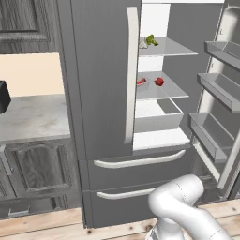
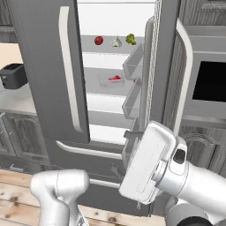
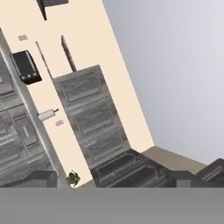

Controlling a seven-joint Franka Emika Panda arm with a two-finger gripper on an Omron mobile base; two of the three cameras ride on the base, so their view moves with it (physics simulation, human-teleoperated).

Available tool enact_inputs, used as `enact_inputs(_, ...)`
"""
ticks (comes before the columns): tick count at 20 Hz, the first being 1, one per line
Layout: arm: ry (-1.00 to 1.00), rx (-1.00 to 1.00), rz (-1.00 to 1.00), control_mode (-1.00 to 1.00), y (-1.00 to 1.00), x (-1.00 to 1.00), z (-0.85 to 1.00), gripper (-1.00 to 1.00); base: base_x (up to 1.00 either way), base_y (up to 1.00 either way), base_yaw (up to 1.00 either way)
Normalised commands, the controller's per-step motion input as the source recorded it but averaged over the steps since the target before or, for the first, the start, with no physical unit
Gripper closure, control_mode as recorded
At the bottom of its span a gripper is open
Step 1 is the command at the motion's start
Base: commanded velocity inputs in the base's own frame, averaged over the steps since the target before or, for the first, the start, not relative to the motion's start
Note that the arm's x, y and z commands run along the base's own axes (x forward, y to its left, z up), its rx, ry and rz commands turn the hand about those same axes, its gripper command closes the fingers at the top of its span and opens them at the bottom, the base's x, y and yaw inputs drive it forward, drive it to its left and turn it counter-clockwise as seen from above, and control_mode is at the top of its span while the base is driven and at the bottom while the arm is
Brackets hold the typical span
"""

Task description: Place the tupperware on the second highest shelf of the fridge. Make space for the tupperware among the existing items by rearranging them on the shelves if needed. Close the fridge door when finished.

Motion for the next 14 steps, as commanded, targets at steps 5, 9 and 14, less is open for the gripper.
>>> enact_inputs(5, 0.00, -0.10, -0.15, -1.00, -0.71, 0.03, -0.60, -1.00, 0.00, 0.00, 0.00)
enact_inputs(9, 0.10, -0.12, -0.19, -1.00, -0.79, 0.55, -0.70, -1.00, 0.00, 0.00, 0.00)
enact_inputs(14, 0.19, -0.10, -0.18, -1.00, -0.82, 0.96, -0.70, -1.00, 0.00, 0.00, 0.00)
